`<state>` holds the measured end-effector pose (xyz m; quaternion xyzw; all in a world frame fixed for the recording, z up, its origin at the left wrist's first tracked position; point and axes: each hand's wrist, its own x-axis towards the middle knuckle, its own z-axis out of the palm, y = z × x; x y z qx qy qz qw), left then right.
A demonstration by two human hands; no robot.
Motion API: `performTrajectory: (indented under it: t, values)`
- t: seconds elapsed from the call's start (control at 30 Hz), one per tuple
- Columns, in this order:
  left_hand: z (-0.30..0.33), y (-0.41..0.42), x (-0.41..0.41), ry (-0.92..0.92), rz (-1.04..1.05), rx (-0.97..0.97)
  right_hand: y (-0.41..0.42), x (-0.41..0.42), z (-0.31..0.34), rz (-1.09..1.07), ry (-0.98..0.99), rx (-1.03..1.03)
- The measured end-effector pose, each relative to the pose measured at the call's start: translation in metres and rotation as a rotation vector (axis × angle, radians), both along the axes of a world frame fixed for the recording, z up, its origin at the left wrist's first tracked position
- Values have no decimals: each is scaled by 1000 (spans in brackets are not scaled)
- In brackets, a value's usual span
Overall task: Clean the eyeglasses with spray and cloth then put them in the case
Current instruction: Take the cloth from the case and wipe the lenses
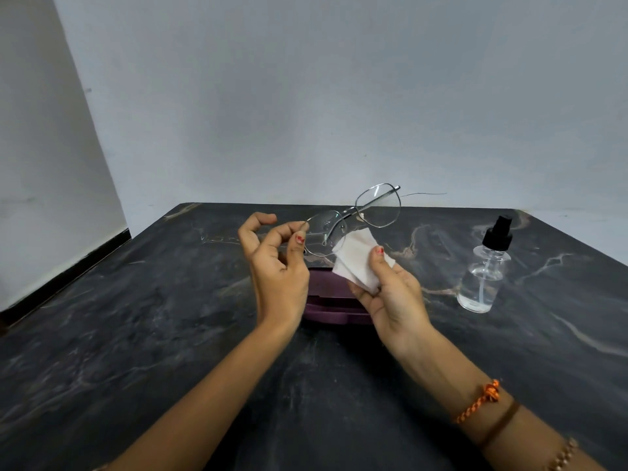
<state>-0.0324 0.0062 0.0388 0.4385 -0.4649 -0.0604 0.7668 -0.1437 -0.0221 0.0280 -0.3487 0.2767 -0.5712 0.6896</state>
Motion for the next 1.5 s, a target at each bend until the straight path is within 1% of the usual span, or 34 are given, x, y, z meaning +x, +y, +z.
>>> performTrajectory:
  t: [0.13, 0.3, 0.47, 0.6, 0.8, 1.1, 1.3, 1.4, 1.5]
  values:
    - [-6, -1, -3, -36, 37, 36, 6, 4, 3, 52, -125, 5]
    - [-4, 3, -5, -74, 75, 39, 10, 4, 7, 99, -173, -40]
    - [-3, 3, -6, -29, 79, 22, 13, 5, 10, 111, -265, -8]
    - [-5, 2, -6, -38, 115, 17, 13, 4, 10, 94, -345, 18]
    - [-7, 0, -4, -37, 159, 30, 15, 6, 8, 127, -369, -25]
    - [-7, 0, -4, -11, 153, 38, 15, 3, 10, 164, -407, -55]
    - [-7, 0, -5, -25, 158, 43, 16, 5, 8, 159, -337, -92]
    - [-7, 1, -5, -28, 139, 46, 17, 5, 8, 177, -343, -116]
    - [-7, 2, -6, -69, 115, 37, 17, 6, 7, 167, -336, -131]
